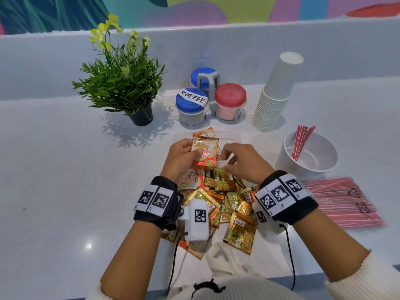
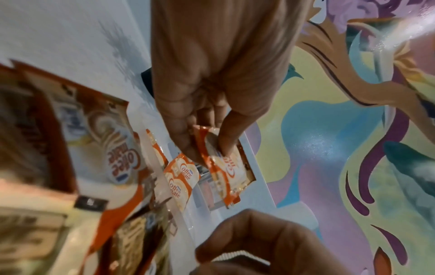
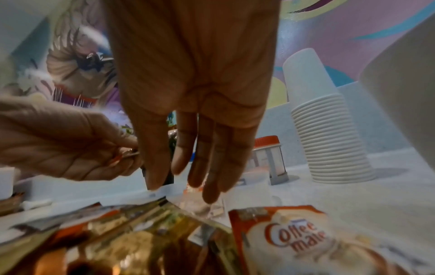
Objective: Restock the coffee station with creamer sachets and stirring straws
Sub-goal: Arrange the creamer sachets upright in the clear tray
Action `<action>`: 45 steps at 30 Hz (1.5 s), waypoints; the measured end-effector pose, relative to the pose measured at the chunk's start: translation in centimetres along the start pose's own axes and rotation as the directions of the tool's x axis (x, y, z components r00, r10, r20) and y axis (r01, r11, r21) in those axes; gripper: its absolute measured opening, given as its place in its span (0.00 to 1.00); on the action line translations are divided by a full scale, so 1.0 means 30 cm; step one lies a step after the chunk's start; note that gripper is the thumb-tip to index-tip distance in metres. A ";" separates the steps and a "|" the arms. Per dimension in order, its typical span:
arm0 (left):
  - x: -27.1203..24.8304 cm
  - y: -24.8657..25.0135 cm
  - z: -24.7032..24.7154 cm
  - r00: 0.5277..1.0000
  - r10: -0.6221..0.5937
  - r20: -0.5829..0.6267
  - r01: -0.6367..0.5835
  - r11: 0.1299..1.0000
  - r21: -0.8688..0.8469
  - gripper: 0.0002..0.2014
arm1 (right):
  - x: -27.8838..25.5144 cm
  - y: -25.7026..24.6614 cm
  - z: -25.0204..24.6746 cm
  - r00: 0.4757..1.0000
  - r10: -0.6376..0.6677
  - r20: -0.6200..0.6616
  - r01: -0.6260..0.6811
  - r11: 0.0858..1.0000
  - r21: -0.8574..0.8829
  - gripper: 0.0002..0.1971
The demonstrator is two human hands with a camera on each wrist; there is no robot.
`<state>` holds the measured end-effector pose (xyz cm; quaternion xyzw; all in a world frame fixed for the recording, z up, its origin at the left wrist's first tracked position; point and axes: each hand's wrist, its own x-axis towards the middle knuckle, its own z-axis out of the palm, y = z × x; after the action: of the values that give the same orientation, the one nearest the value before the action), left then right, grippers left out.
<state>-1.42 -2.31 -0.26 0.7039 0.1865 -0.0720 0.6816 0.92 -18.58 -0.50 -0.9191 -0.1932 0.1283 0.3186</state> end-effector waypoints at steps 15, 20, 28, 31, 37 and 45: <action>0.011 -0.032 0.012 0.999 0.025 -0.021 -0.026 0.996 -0.083 0.14 | -0.041 0.027 0.067 0.980 0.082 0.180 -0.010 0.930 -0.368 0.13; 0.019 -0.036 0.003 0.993 0.085 -0.087 -0.095 0.988 -0.120 0.15 | -0.033 0.032 0.021 0.998 0.023 -0.059 -0.028 0.996 -0.087 0.08; 0.037 -0.033 -0.001 0.986 0.125 -0.111 -0.142 0.978 -0.153 0.12 | -0.011 0.023 -0.042 0.987 0.136 -0.082 -0.077 0.859 0.506 0.07; 0.041 -0.035 -0.002 0.987 0.113 -0.118 -0.130 0.981 -0.146 0.11 | -0.008 0.022 -0.045 0.989 0.131 -0.070 -0.067 0.817 0.572 0.09; 0.044 -0.037 0.006 0.989 0.075 -0.125 -0.101 0.972 -0.214 0.13 | 0.024 0.017 -0.047 0.984 0.161 -0.080 -0.074 0.767 0.637 0.06; 0.053 -0.007 0.026 0.996 0.078 -0.043 -0.088 0.933 -0.349 0.13 | 0.108 -0.003 0.005 0.957 0.224 -0.183 -0.109 0.865 0.489 0.09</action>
<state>0.09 -2.82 -1.09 0.5794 0.1764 0.0013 0.7957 3.74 -17.01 -0.93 -0.8349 -0.0364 0.0897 0.5418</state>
